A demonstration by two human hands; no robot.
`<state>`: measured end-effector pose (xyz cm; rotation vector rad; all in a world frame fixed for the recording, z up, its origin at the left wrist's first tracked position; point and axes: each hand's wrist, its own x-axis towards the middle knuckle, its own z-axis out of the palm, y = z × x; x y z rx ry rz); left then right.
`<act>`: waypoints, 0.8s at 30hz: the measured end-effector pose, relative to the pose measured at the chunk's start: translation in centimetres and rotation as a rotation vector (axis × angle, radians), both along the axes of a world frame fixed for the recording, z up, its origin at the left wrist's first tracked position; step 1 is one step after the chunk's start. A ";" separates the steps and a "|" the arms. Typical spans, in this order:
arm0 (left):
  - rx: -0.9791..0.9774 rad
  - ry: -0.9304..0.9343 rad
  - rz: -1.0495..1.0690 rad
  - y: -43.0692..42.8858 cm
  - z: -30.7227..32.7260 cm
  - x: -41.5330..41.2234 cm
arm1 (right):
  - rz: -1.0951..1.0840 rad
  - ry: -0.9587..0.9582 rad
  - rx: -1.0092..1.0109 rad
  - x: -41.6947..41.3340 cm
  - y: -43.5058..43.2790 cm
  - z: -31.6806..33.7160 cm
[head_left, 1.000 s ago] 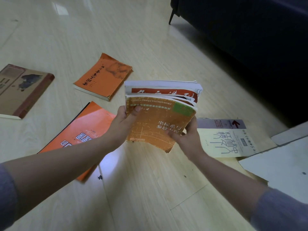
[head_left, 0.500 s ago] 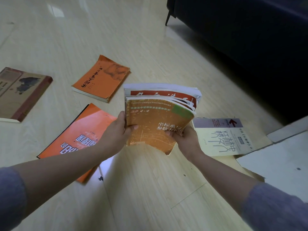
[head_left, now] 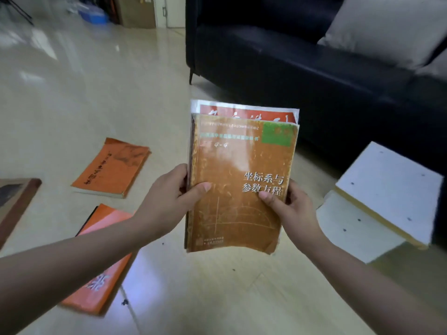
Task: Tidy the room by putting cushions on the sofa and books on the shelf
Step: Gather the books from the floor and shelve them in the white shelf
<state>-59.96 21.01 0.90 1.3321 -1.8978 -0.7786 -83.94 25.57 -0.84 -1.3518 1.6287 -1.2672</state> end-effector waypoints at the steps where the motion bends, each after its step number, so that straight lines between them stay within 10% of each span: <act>1: -0.021 0.010 -0.008 0.1 1.4 -1.1 | -0.014 0.004 -0.015 -0.9 0.3 1.4; 24: -0.068 0.054 -0.649 3.8 13.3 -43.7 | -0.903 0.016 -0.112 -33.0 15.2 12.7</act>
